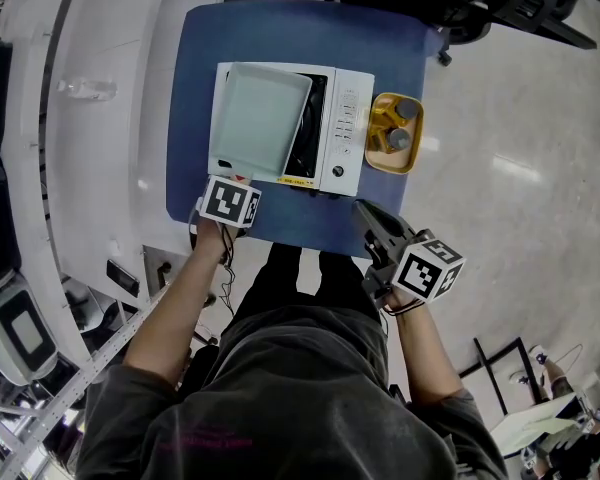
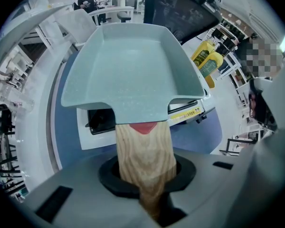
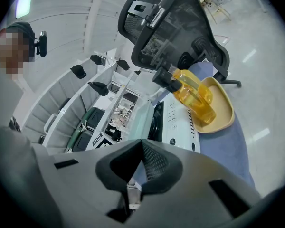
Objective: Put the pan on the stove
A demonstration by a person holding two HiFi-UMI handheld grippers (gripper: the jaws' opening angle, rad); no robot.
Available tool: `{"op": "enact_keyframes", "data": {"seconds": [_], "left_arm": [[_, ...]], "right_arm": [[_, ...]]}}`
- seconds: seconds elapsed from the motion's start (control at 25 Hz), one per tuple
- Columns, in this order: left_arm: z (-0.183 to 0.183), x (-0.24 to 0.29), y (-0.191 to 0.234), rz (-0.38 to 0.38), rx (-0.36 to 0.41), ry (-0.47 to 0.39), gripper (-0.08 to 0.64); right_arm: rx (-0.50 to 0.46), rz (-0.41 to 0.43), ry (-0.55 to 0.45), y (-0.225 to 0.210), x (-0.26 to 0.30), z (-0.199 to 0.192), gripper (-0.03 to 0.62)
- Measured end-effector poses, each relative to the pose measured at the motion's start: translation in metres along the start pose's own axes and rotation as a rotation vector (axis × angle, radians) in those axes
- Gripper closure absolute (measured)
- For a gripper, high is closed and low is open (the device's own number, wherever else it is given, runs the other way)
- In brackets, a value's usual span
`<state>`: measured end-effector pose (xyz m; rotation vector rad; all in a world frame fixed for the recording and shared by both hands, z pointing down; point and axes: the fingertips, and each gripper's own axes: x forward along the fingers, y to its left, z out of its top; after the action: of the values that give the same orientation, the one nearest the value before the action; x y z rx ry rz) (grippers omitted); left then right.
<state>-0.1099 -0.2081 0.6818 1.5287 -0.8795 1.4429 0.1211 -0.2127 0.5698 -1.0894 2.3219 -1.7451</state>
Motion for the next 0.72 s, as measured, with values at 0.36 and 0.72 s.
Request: {"op": "enact_keyframes", "data": {"seconds": [0.36, 0.72], "left_arm": [[0.009, -0.006, 0.002, 0.0, 0.002, -0.034, 0.431], [0.003, -0.025, 0.002, -0.029, 0.008, -0.076, 0.374]], "right_arm": [[-0.005, 0.004, 0.005, 0.003, 0.002, -0.002, 0.589], [-0.029, 0.008, 0.003, 0.016, 0.007, -0.002, 0.589]]}}
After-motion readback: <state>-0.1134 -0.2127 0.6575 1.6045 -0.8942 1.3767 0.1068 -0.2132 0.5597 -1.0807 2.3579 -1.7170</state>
